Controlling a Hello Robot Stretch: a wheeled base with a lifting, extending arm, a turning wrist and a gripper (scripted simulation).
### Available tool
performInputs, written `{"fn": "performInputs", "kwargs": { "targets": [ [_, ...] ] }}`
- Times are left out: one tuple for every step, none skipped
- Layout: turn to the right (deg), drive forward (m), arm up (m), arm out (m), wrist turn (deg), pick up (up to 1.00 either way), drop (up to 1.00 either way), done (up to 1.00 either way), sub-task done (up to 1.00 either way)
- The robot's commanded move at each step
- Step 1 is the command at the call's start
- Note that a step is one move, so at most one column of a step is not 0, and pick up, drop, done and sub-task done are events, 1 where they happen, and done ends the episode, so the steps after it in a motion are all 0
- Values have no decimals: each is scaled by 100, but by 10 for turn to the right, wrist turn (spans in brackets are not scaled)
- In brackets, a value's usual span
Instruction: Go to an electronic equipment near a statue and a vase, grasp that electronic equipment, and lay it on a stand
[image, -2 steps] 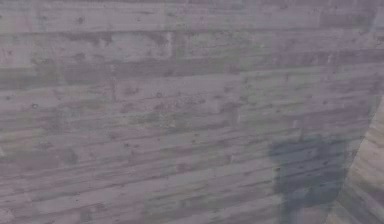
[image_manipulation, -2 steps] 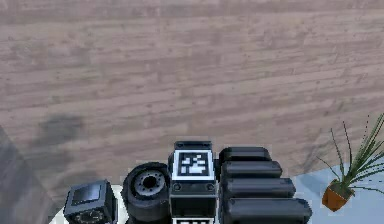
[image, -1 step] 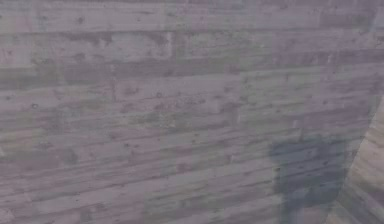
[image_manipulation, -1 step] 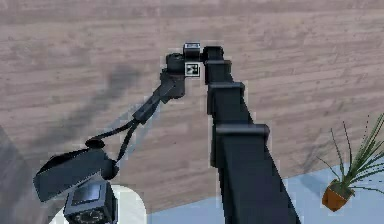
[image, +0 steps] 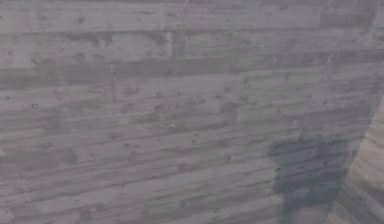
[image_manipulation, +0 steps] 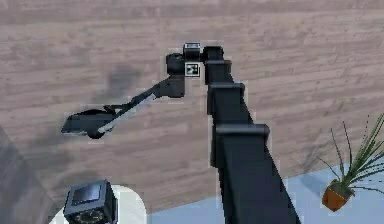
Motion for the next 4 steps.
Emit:
{"fn": "performInputs", "kwargs": {
  "targets": [
    [0, 0, -26, 0, 0, 0, 0, 0, 0],
    [0, 0, -32, 0, 0, 0, 0, 0, 0],
    [0, 0, 0, 0, 0, 0, 100, 0, 0],
    [0, 0, 10, 0, 0, 0, 0, 0, 0]
  ]
}}
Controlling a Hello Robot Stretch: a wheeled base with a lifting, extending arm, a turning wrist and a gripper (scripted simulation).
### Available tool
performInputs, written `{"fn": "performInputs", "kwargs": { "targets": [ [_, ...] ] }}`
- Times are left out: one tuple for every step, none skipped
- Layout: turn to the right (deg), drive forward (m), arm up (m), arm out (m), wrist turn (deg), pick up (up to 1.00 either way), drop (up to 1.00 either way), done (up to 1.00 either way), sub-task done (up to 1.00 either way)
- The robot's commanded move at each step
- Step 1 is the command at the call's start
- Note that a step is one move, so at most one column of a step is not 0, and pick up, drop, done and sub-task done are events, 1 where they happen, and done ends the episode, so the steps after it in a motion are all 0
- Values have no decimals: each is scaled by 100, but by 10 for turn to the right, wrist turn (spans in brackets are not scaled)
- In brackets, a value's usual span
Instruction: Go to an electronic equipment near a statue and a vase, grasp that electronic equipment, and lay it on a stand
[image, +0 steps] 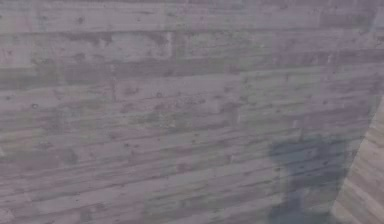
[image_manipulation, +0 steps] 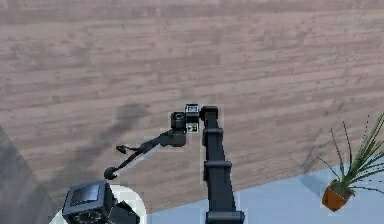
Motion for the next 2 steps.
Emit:
{"fn": "performInputs", "kwargs": {
  "targets": [
    [0, 0, 0, -8, 0, 0, 0, 0, 0],
    [0, 0, 0, 0, 0, 0, 0, 100, 0]
  ]
}}
